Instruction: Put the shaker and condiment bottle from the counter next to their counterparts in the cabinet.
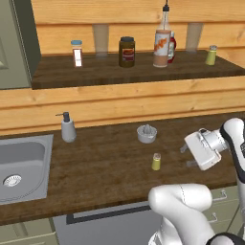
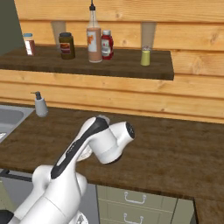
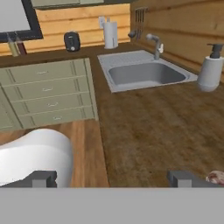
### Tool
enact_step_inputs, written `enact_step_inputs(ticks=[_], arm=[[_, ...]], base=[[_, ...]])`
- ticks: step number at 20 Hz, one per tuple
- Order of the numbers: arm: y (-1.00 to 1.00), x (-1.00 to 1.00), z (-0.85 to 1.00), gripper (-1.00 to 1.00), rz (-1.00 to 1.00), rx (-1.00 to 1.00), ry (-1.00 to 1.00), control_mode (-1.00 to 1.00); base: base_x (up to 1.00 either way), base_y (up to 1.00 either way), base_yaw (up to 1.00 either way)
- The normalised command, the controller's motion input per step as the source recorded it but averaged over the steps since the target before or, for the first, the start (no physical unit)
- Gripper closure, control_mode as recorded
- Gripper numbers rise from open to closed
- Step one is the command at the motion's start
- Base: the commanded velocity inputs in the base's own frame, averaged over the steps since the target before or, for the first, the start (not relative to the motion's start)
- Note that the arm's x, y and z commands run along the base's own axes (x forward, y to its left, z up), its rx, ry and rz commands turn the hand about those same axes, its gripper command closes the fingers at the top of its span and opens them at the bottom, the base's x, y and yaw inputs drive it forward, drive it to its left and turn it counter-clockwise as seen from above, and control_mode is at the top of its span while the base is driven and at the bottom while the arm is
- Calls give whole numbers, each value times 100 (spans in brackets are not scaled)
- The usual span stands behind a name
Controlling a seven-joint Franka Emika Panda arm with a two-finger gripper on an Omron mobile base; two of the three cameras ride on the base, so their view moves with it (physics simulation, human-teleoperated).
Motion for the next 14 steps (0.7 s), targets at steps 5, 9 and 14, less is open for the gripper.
enact_step_inputs(ticks=[5,9,14], arm=[[0,13,-14,-100,0,6,0,-100],[0,11,-23,-100,0,5,0,-100],[0,15,-25,-100,0,1,0,-100]], base=[[0,0,0],[0,0,0],[0,0,0]])
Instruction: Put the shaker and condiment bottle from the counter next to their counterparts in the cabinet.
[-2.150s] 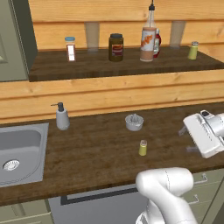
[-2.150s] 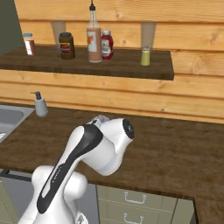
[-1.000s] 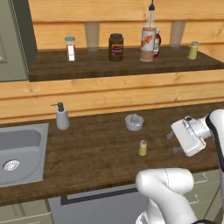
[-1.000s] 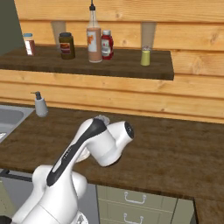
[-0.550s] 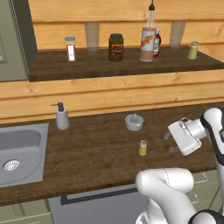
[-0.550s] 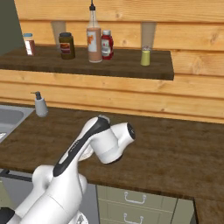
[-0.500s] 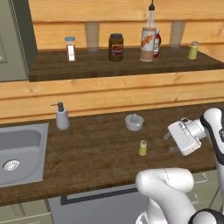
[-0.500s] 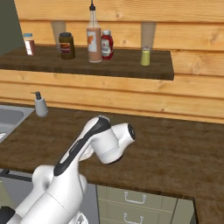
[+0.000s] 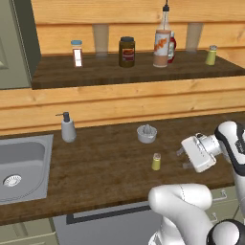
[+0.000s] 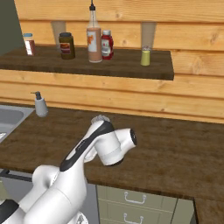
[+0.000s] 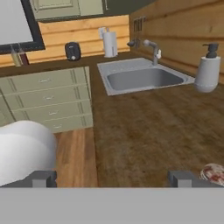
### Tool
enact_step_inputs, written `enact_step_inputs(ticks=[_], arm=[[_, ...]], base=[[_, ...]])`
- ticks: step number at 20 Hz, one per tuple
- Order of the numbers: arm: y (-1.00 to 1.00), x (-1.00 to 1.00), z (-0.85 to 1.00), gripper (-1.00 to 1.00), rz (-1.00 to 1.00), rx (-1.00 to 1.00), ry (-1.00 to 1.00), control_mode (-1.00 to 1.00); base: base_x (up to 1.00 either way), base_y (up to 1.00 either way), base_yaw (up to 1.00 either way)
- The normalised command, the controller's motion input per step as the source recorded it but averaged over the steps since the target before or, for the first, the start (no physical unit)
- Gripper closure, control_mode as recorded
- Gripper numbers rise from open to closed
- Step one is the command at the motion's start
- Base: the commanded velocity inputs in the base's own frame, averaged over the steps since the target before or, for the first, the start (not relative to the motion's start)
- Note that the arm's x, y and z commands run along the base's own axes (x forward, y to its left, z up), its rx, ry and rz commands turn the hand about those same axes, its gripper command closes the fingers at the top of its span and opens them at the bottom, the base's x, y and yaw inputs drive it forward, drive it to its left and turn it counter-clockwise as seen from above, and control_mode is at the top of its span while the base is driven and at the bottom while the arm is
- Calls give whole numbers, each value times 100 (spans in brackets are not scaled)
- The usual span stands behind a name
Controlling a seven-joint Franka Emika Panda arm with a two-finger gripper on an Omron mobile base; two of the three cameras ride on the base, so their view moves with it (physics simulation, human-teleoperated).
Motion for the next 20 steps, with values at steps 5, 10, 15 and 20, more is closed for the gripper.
enact_step_inputs(ticks=[5,10,15,20], arm=[[0,14,-16,-100,-3,0,0,-100],[0,11,-14,-100,-4,0,0,-100],[3,17,-13,-100,-4,0,0,-100],[6,13,-11,-100,-3,0,0,-100]], base=[[0,0,0],[0,0,0],[0,0,0],[0,0,0]])
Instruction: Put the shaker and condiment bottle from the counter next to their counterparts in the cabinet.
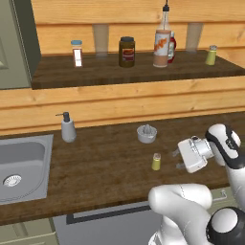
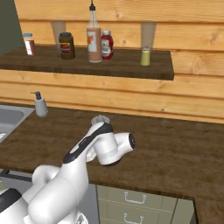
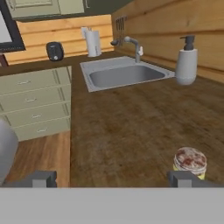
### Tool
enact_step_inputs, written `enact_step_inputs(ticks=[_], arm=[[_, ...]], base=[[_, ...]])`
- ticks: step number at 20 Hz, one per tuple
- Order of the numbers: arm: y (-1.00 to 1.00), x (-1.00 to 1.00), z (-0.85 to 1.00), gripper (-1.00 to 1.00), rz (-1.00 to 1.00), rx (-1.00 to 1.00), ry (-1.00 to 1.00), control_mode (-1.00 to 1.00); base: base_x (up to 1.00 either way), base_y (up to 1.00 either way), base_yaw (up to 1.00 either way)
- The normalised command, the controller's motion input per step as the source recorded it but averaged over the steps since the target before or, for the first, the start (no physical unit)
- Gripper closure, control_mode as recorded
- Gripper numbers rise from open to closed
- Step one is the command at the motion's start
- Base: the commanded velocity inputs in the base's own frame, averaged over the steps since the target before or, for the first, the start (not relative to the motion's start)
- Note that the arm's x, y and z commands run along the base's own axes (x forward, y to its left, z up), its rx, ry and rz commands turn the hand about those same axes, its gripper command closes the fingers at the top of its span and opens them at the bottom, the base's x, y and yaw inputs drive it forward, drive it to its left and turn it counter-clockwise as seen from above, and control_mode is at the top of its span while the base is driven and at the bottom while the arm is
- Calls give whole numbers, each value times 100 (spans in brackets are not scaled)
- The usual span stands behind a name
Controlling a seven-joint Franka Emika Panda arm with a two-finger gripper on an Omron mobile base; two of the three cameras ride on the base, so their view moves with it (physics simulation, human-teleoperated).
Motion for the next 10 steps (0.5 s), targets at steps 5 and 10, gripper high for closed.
enact_step_inputs(ticks=[5,10], arm=[[6,18,-12,-100,-2,0,0,-100],[6,20,-13,-100,-2,0,0,-100]], base=[[0,0,0],[0,0,0]])
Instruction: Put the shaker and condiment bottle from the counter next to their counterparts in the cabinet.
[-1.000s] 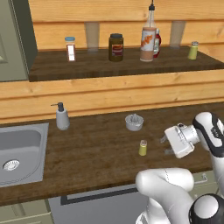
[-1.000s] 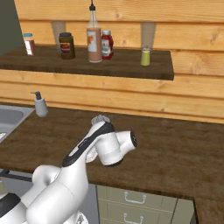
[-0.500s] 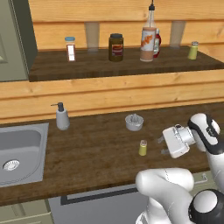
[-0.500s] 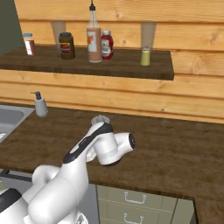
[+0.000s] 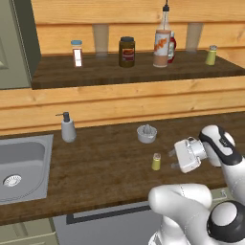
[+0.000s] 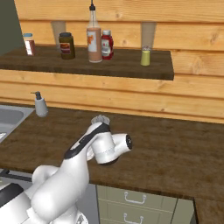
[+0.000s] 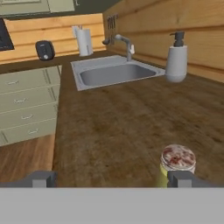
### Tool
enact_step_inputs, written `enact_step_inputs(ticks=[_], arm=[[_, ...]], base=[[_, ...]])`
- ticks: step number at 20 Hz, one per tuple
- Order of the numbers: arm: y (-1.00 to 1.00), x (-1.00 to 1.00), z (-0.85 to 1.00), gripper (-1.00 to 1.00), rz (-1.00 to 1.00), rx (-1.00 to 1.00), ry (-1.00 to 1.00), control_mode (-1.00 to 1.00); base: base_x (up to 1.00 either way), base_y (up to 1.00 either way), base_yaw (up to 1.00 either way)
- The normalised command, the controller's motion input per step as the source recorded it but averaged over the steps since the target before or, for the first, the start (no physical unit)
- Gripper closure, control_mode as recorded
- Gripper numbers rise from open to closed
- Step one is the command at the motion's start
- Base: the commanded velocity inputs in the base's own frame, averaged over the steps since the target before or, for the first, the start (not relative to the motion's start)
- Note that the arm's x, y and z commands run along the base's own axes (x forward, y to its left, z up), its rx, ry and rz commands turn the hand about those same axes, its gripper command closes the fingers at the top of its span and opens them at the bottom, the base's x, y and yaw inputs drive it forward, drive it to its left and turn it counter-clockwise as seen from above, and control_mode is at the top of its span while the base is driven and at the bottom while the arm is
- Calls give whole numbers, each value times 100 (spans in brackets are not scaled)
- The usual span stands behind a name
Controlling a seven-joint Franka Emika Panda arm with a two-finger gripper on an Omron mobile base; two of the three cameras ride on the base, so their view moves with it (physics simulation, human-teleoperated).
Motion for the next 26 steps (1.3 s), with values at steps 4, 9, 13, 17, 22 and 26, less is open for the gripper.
enact_step_inputs(ticks=[4,9,13,17,22,26], arm=[[1,19,-8,-100,-1,0,0,-100],[0,18,-5,-100,0,0,0,-100],[0,15,-6,-100,0,0,0,-100],[0,10,-9,-100,0,1,0,-100],[0,5,-12,-100,0,4,0,-100],[0,8,-8,-100,0,5,0,-100]], base=[[0,0,0],[0,0,0],[0,0,0],[0,0,0],[0,0,0],[0,0,0]])
